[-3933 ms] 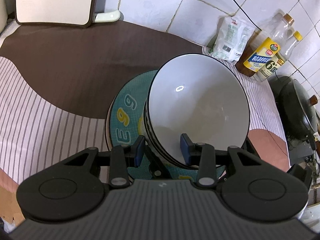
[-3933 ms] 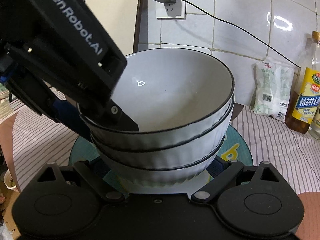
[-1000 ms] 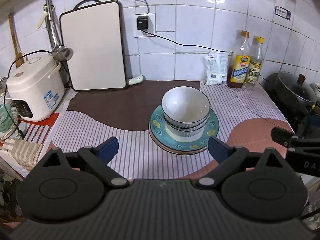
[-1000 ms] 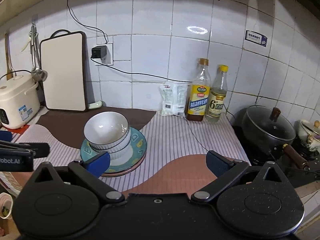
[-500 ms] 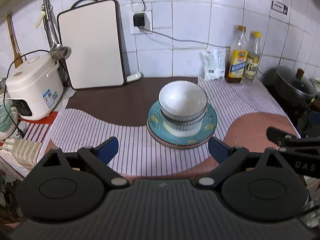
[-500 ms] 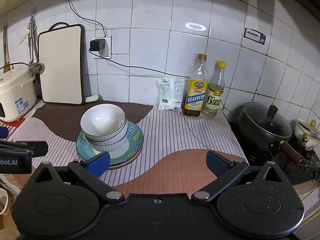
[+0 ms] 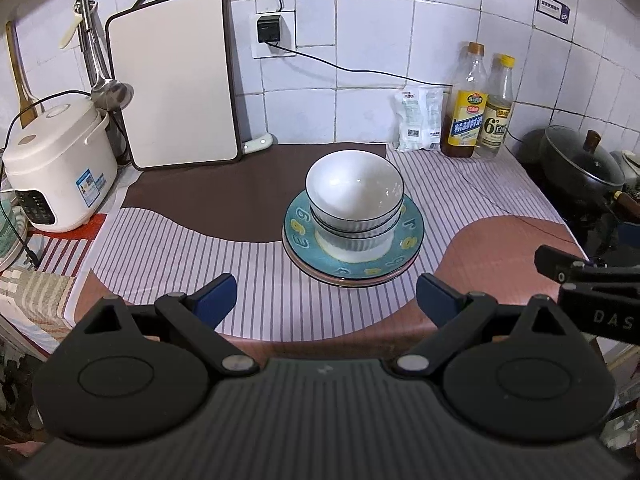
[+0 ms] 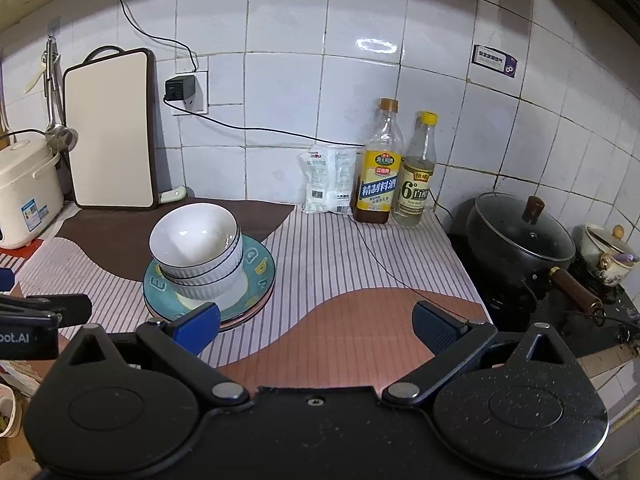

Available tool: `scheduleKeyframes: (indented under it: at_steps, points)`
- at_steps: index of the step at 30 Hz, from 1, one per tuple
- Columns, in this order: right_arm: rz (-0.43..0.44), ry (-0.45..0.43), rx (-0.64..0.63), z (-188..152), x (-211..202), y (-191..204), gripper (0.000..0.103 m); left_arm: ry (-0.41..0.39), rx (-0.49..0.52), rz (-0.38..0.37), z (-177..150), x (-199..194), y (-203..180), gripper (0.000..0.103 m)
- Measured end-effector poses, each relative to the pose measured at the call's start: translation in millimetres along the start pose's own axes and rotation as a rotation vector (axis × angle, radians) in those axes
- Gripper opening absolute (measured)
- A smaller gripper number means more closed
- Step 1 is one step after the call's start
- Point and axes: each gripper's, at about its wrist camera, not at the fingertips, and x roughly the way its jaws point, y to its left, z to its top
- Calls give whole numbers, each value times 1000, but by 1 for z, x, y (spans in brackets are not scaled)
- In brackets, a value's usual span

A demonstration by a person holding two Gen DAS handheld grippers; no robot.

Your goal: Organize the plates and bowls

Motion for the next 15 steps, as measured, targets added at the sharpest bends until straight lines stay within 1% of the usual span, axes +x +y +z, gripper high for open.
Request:
scheduleKeyframes:
  at_steps: [5, 15]
  points:
    - [-3, 1, 2, 0, 0, -1, 103, -25, 6, 4, 0, -5, 0, 97]
    - [-6, 6, -2, -2, 1, -1, 103, -18, -14, 1, 0, -6, 1, 97]
